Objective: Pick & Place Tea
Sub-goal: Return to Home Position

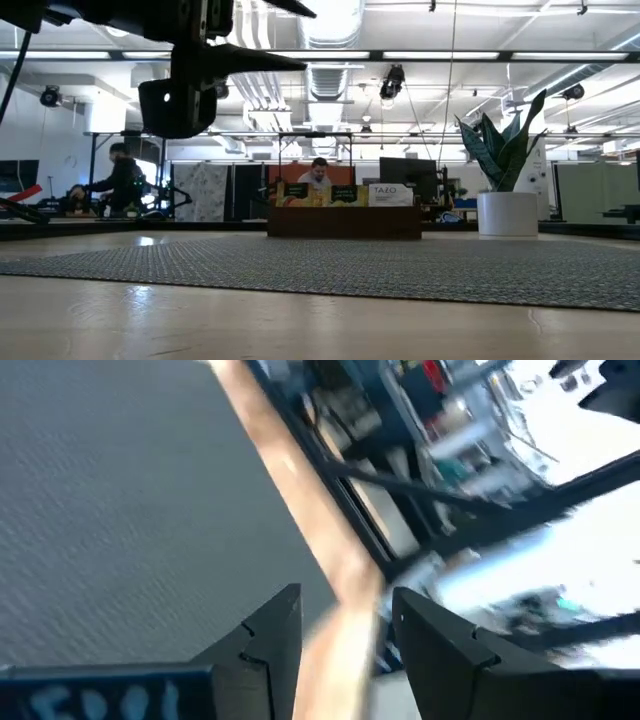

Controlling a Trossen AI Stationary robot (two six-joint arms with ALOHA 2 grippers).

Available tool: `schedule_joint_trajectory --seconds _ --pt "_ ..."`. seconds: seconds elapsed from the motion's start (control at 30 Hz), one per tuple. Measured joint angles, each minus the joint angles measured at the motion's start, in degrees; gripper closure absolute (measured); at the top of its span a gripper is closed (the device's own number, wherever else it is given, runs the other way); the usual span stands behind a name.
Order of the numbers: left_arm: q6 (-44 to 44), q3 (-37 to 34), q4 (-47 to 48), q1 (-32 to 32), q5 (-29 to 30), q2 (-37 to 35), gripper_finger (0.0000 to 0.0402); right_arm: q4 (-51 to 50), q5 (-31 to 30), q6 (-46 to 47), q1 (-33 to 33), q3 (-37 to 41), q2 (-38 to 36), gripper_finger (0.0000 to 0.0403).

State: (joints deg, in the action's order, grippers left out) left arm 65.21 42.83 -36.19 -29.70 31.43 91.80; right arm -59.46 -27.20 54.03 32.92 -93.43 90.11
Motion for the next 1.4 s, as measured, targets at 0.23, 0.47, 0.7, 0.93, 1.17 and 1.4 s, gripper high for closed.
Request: schedule_joint_trajectory --seconds 0.23,0.47,0.7,0.93,1.17,1.4 --pt "-10.3 0.8 -8.3 -0.8 -16.0 -1.6 0.0250 -0.6 0.5 2.5 2.5 0.0 0.0 0.0329" --pt "-26.1 0.9 -7.4 0.4 -26.9 -13.0 0.0250 0.4 7.5 3.9 2.8 0.0 -0.8 0.0333" --pt "-32.2 0.9 9.7 1.0 -26.3 -26.4 0.0250 -6.0 7.0 10.1 2.8 0.1 -1.0 0.0322" --pt "-36.8 -0.4 10.9 5.0 -36.3 -31.0 0.0250 5.7 6.9 -4.1 3.6 0.6 -1.0 0.0315" --pt "-37.9 -2.1 8.8 16.7 -52.4 -30.6 0.0250 19.8 14.5 -17.8 -2.3 1.9 -1.0 0.0319" --pt "-40.8 -3.2 8.8 25.5 -57.2 -36.9 0.0250 19.6 17.0 -20.8 -7.0 3.0 -2.8 0.0331"
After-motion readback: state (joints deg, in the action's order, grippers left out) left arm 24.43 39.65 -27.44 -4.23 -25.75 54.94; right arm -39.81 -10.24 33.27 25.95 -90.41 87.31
